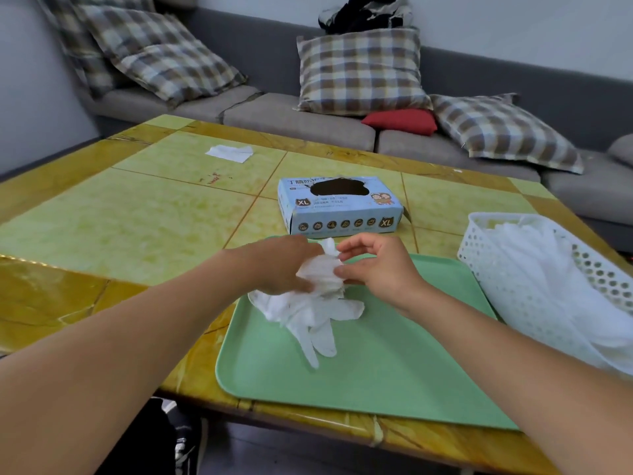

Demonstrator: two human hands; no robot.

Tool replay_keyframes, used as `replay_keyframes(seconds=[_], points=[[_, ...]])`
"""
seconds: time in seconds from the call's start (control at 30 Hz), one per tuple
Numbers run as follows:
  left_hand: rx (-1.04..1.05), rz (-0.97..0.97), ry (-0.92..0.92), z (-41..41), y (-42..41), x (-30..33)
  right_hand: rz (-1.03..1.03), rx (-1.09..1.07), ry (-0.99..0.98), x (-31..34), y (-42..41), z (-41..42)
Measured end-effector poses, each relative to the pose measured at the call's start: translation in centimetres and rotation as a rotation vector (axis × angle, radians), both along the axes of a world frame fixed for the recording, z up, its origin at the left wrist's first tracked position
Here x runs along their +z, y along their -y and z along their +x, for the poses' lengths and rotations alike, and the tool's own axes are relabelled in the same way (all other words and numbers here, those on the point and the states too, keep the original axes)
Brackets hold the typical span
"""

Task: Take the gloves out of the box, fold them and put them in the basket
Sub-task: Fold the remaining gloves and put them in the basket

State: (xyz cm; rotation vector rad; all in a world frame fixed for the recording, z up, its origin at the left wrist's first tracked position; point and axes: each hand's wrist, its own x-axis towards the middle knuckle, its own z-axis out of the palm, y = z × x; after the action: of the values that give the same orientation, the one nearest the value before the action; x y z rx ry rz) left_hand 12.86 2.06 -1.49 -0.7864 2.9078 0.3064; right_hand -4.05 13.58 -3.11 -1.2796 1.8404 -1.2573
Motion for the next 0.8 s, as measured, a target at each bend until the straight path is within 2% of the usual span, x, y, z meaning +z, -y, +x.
replay_keyframes(seconds=[0.17,0.23,0.3,0.37,0.43,0.5,0.6,0.67,0.8], points=[[0.095,-0.007,-0.101,0.0,0.7,-0.3,0.086,0.129,-0.400,1.2,-2.8,-2.4],[0.162,0.022,-0.191,-0.4,0.7,-0.4,0.043,0.122,-0.530,1.8,-4.3,-2.5],[0.230,0.063,-0.266,-1.0,0.6,-0.4,0.001,0.141,-0.514,2.4,-5.6,-1.3],[0.315,0.122,-0.296,-1.4,0.2,-0.3,0.046,0.188,-0.425,2.2,-5.9,1.1],[0.385,0.143,-0.265,-1.7,-0.3,-0.3,0.068,0.187,-0.469,1.0,-5.3,3.2],[0.425,0.156,-0.213,-1.9,-0.6,-0.4,-0.015,0.115,-0.490,-0.4,-3.8,4.2],[0.469,0.233,-0.190,-1.8,-0.4,-0.4,-0.082,0.000,-0.295,-1.6,-2.0,3.3],[0.479,0.245,-0.185,-1.7,-0.3,-0.3,-0.070,0.031,-0.233,-1.8,-1.7,2.0],[0.499,0.115,-0.167,-1.5,0.4,-0.2,-0.032,0.198,-0.396,-0.6,-3.3,-1.5]])
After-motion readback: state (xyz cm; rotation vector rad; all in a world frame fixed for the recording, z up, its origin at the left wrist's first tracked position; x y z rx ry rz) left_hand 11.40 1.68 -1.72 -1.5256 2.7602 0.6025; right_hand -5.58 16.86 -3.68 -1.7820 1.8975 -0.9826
